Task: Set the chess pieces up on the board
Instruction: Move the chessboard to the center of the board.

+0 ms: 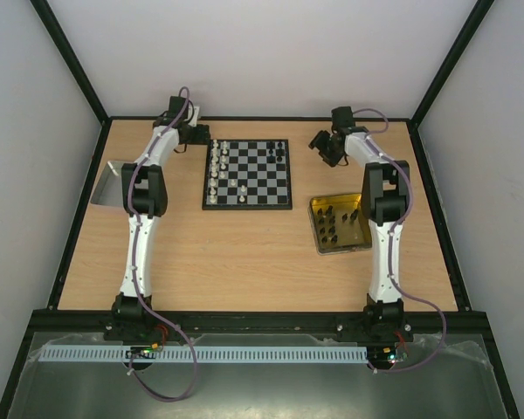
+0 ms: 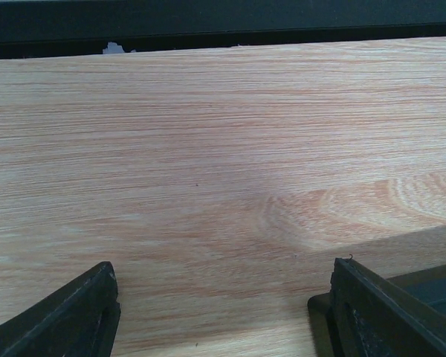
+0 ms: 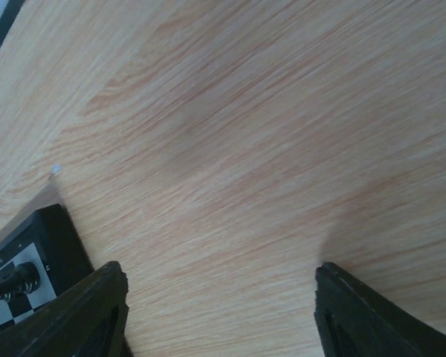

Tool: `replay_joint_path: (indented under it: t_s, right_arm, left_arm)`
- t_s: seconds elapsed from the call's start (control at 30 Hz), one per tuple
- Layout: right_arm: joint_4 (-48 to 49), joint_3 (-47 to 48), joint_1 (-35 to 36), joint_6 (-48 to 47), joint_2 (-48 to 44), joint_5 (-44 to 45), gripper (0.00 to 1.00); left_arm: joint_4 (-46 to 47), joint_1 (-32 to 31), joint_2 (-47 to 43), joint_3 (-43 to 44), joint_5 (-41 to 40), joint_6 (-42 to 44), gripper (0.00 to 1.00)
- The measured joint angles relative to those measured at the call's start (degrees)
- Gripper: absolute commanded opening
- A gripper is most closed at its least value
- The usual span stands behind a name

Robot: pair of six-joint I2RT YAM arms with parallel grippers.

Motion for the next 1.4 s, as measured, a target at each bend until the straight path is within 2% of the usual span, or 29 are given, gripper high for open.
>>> replay_joint_path:
  t_s: [0.13, 0.43, 0.5, 0.53, 1.4]
  right_arm:
    - [-0.44, 1.62, 0.68, 0.44, 1.44, -0.72, 0.61]
    - [-0.63, 1.88, 1.79, 2.12, 2.40, -2.49, 0.21]
    - [-0.61, 1.88, 2.05, 2.45, 2.45, -2.93, 0.06]
    - [-0.59, 1.88, 2.21, 2.71, 2.47, -3.15, 0.03]
    - [5.66, -6.56, 5.51, 4.35, -0.22, -7.52, 0.02]
  left_arm:
    - [0.02, -0.02, -0.15, -0.31, 0.17, 0.35, 0.76]
    - [0.09, -0.04, -0.63, -1.09, 0.46, 0.52, 0.75]
    - [0.07, -0.04, -0.63, -1.09, 0.50, 0.57, 0.75]
    - [0.07, -0.04, -0.63, -1.09, 0.50, 0.55, 0.75]
    - [-0.26, -1.22, -2.14, -3.76, 1.07, 2.27, 0.75]
